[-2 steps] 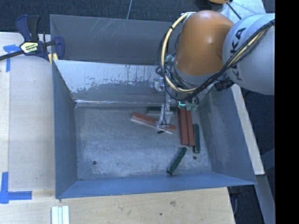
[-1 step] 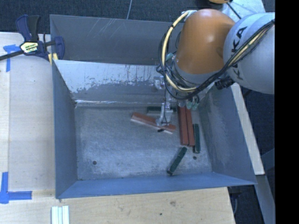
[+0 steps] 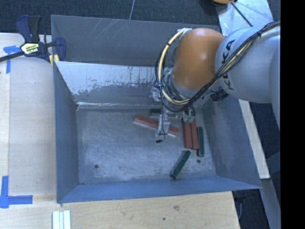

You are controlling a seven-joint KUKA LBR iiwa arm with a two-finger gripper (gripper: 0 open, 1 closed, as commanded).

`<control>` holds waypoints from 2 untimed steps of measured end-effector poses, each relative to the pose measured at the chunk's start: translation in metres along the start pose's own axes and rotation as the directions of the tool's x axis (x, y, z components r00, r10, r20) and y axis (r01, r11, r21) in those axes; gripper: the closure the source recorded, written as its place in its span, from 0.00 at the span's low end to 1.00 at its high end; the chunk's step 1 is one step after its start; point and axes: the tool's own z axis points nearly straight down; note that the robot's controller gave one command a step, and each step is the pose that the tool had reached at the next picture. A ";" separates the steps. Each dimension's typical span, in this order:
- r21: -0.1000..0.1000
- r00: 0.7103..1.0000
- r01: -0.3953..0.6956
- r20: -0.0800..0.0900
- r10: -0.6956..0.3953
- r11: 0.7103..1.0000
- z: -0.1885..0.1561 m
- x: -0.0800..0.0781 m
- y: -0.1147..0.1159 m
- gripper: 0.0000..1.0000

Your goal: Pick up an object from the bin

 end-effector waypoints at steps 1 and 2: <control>0.000 1.000 -0.004 -0.004 0.004 1.000 0.071 0.003 -0.006 1.00; 0.000 1.000 -0.005 -0.004 0.005 1.000 0.071 0.003 -0.006 1.00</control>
Offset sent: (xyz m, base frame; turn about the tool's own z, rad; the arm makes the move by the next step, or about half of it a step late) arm 0.0000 0.0000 0.0000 0.0000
